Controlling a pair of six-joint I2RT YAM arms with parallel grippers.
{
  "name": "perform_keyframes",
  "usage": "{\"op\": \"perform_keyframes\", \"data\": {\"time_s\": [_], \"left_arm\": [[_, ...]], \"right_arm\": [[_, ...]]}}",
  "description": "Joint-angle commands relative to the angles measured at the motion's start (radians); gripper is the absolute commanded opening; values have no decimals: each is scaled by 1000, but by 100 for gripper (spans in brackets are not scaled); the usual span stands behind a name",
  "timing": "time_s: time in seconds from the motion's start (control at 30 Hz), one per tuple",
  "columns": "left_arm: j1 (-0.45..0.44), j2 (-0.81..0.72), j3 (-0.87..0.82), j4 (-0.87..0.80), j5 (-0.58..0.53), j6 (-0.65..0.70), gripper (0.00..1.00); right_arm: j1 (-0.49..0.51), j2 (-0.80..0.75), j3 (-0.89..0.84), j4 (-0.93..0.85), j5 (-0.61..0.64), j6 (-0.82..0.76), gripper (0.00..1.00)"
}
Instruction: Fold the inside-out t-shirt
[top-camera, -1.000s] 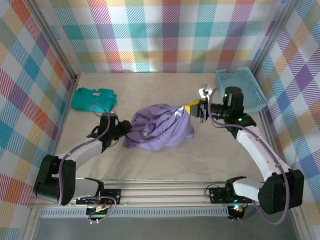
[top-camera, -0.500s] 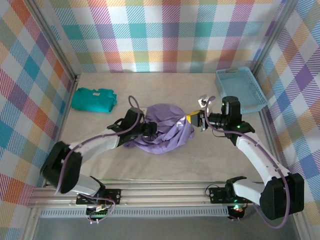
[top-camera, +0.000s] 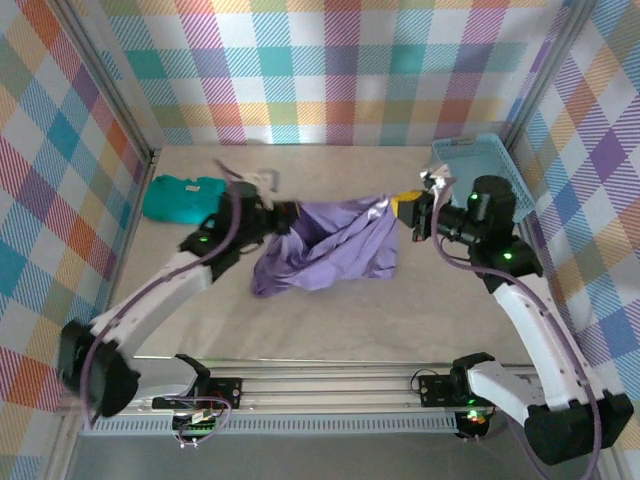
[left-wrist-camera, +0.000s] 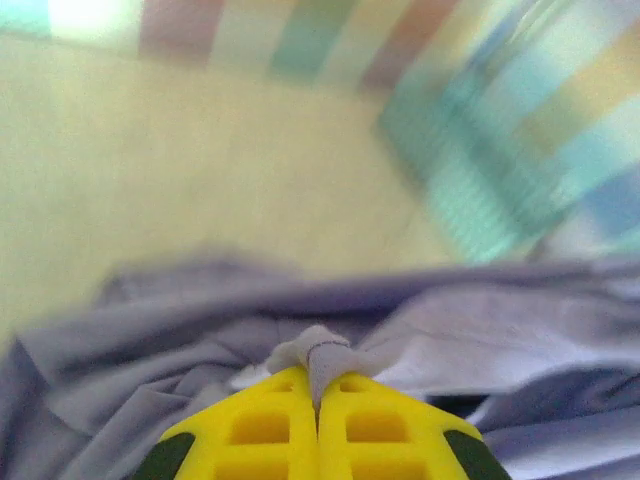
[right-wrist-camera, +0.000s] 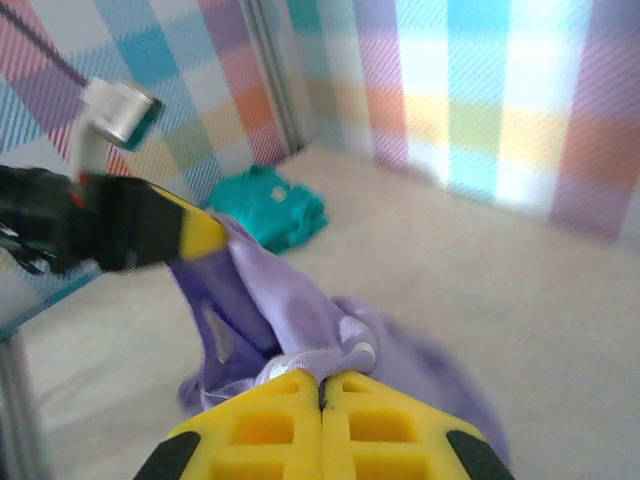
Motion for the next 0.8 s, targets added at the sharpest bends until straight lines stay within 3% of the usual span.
{"op": "perform_keyframes", "data": {"time_s": [0.0,0.17,0.3,0.37,0.47,0.57,0.77], "left_arm": [[91,-72,43,104,137,-233,0],[110,-76,138,149,258,-357,0],[59,-35,205,124,297,-347,0],[73,-40,196,54,246,-320,0],[153,-41,148,-135,102,-269,0],[188,32,87,-299,-30,-153,1],[189,202,-89,-309,-118,-64,9]], "right_arm": [[3,-22,129,-88,112,-138,0],[-3,13,318,-162,297,-237,0],[-3,100,479,-193,321,-255,0],[-3,152,536,-210,279,-250,0],[1,224,561,-209,120,-205,0],[49,306,539,-207,4,-157,0],[171,497,418,-144,-50,-87,0]]}}
